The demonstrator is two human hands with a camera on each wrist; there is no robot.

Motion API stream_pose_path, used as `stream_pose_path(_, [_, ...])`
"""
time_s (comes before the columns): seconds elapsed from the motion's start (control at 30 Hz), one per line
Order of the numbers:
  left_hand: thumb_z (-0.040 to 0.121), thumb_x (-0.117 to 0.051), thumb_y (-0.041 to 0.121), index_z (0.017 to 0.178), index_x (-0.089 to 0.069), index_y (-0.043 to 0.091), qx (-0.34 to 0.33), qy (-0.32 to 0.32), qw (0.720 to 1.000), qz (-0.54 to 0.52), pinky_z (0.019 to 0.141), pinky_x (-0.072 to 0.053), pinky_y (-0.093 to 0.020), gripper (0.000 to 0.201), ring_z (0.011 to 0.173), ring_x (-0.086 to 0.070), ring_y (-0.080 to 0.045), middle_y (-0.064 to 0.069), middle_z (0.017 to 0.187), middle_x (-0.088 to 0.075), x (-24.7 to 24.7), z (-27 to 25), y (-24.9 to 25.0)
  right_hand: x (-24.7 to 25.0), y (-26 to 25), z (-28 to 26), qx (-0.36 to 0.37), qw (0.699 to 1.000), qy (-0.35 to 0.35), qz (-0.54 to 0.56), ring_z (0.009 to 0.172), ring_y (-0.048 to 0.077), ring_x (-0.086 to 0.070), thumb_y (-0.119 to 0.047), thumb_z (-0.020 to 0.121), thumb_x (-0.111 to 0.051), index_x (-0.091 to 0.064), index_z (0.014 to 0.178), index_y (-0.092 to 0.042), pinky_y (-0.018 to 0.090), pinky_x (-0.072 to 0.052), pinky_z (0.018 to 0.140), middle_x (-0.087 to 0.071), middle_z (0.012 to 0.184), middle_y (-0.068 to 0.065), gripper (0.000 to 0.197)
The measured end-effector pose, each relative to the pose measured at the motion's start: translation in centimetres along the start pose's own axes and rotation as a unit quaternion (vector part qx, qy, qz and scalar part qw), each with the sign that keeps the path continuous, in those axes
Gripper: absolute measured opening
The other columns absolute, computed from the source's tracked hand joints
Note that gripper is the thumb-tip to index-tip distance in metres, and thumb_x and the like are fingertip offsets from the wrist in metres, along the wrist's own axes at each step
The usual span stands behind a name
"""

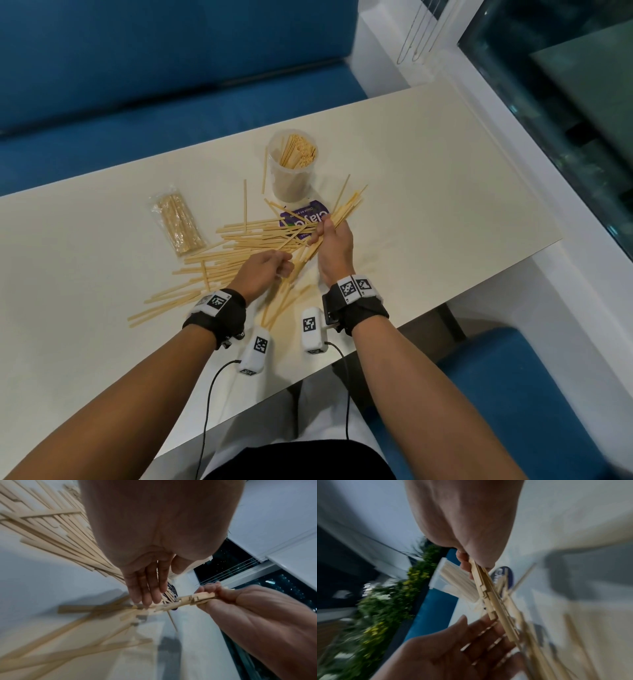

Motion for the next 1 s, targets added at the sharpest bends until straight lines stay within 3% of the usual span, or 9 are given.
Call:
stream_pose_path(0.13, [0.108, -0.031, 0.050, 0.122, -0.062, -0.003, 0.063, -0.074, 0.984, -0.152, 0.098, -0.053, -0.059, 0.063, 0.105, -0.069, -0.043, -0.026, 0.111, -0.072, -0.9, -0.5, 2.0, -0.6, -4.3, -2.0, 0.120, 0.991, -0.050, -0.021, 0.070, 0.018, -0.052, -0.018, 0.112, -0.034, -0.054, 0.107, -0.013, 0.040, -0.049, 0.073, -0.053, 0.076, 0.001, 0.021])
stream_pose_path(0.3, [0.108, -0.036, 0.046, 0.136, -0.050, -0.009, 0.110, -0.204, 0.929, -0.289, 0.097, -0.055, -0.053, 0.063, 0.112, -0.057, -0.045, -0.032, 0.118, -0.055, -0.9, -1.1, 4.6, -1.7, -8.0, -5.3, 0.261, 0.955, -0.135, -0.035, 0.078, 0.026, -0.059, -0.015, 0.111, -0.035, -0.052, 0.119, -0.008, 0.045, -0.053, 0.094, -0.057, 0.079, 0.014, 0.020])
stream_pose_path(0.37, [0.107, -0.043, 0.034, 0.139, -0.048, -0.004, 0.119, -0.218, 0.908, -0.337, 0.092, -0.058, -0.047, 0.051, 0.107, -0.049, -0.038, -0.019, 0.121, -0.040, -0.6, -1.2, 5.4, -1.7, -8.1, -5.9, 0.265, 0.950, -0.156, -0.056, 0.081, 0.025, -0.061, -0.010, 0.111, -0.035, -0.051, 0.119, -0.008, 0.039, -0.052, 0.096, -0.059, 0.082, 0.016, 0.018])
stream_pose_path(0.5, [0.104, -0.036, 0.013, 0.127, -0.056, -0.007, 0.137, -0.185, 0.863, -0.450, 0.091, -0.058, -0.041, 0.036, 0.102, -0.066, -0.031, -0.023, 0.115, -0.062, -0.4, -1.5, 6.1, -1.2, -7.5, -6.7, 0.264, 0.945, -0.183, -0.064, 0.084, 0.030, -0.060, -0.007, 0.110, -0.036, -0.048, 0.130, -0.003, 0.028, -0.050, 0.096, -0.059, 0.086, 0.021, 0.024])
stream_pose_path(0.6, [0.093, -0.037, 0.002, 0.124, -0.055, -0.011, 0.151, -0.181, 0.840, -0.489, 0.089, -0.057, -0.042, 0.037, 0.095, -0.071, -0.032, -0.024, 0.110, -0.066, -0.8, -2.3, 6.7, -1.1, -7.1, -6.8, 0.252, 0.949, -0.176, -0.073, 0.087, 0.028, -0.061, -0.011, 0.111, -0.038, -0.048, 0.135, -0.006, 0.042, -0.051, 0.102, -0.060, 0.087, 0.018, 0.027])
stream_pose_path(0.67, [0.093, -0.036, 0.000, 0.118, -0.056, -0.013, 0.168, -0.172, 0.834, -0.497, 0.085, -0.060, -0.043, 0.035, 0.090, -0.073, -0.032, -0.025, 0.107, -0.067, -1.0, -2.6, 6.9, -1.0, -7.0, -6.8, 0.248, 0.948, -0.184, -0.073, 0.087, 0.030, -0.060, -0.010, 0.110, -0.038, -0.050, 0.125, -0.004, 0.051, -0.052, 0.097, -0.059, 0.087, 0.018, 0.020])
stream_pose_path(0.77, [0.094, -0.034, -0.002, 0.118, -0.057, -0.013, 0.177, -0.159, 0.823, -0.515, 0.081, -0.062, -0.045, 0.034, 0.091, -0.074, -0.033, -0.025, 0.108, -0.068, -1.1, -2.8, 7.2, -0.9, -6.9, -6.8, 0.243, 0.949, -0.193, -0.062, 0.084, 0.032, -0.059, -0.003, 0.108, -0.038, -0.050, 0.114, -0.003, 0.050, -0.053, 0.086, -0.058, 0.089, 0.015, 0.013])
stream_pose_path(0.87, [0.100, -0.032, 0.000, 0.118, -0.058, -0.010, 0.181, -0.133, 0.816, -0.532, 0.088, -0.057, -0.047, 0.033, 0.100, -0.070, -0.031, -0.024, 0.108, -0.070, -1.0, -2.8, 7.3, -1.1, -6.7, -7.0, 0.222, 0.955, -0.192, -0.041, 0.082, 0.026, -0.055, -0.006, 0.106, -0.042, -0.049, 0.115, -0.011, 0.043, -0.051, 0.085, -0.055, 0.086, 0.012, 0.012])
stream_pose_path(1.0, [0.086, -0.043, -0.003, 0.126, -0.058, -0.008, 0.191, -0.134, 0.806, -0.544, 0.088, -0.060, -0.044, 0.043, 0.110, -0.066, -0.030, -0.021, 0.118, -0.066, -1.1, -2.9, 7.1, -1.1, -6.6, -7.2, 0.211, 0.961, -0.178, -0.026, 0.079, 0.027, -0.055, -0.012, 0.103, -0.055, -0.051, 0.120, -0.015, 0.048, -0.054, 0.085, -0.051, 0.087, 0.021, 0.017])
Point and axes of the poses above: each hand's wrist, its own z-axis towards the middle knuckle, its own x-axis out of the back of the hand, y = z × x, the point moved 2 cm from there along z, towards the middle knuckle
